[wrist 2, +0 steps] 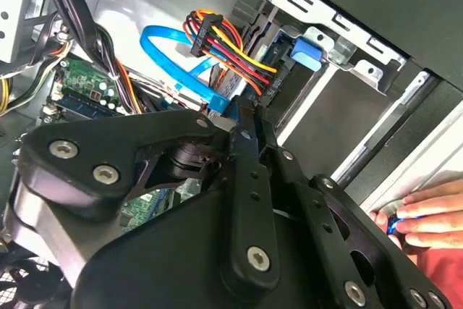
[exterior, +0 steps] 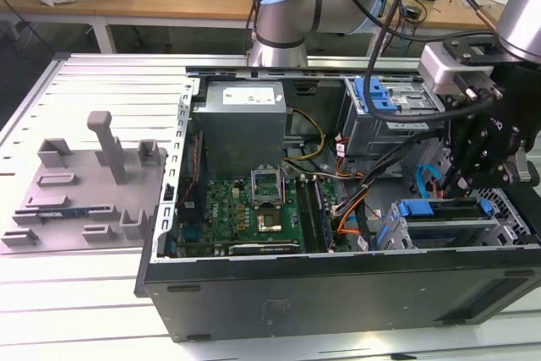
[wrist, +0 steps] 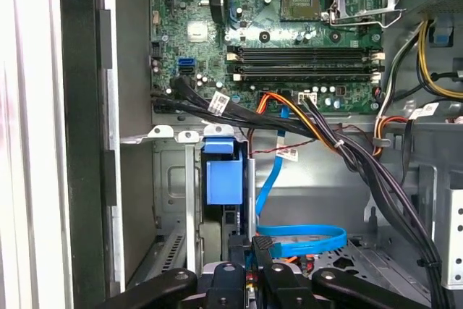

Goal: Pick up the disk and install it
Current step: 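Insert the second disk wire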

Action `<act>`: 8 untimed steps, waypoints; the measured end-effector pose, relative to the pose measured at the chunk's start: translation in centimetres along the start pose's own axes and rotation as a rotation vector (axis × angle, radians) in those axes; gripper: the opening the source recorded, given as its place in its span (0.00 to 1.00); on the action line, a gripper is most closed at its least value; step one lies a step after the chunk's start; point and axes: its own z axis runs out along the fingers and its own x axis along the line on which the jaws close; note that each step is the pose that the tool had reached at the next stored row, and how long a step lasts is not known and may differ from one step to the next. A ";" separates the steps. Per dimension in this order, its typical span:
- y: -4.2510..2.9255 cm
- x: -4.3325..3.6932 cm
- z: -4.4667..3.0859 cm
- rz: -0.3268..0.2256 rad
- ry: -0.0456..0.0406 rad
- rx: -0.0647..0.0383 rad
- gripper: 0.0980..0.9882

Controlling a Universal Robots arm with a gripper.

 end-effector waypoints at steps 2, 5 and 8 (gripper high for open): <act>0.00 0.20 0.01 0.000 -0.0105 0.000 0.07; -0.01 0.64 0.02 0.001 -0.0291 0.000 0.07; -0.02 1.10 0.05 0.002 -0.0472 -0.001 0.07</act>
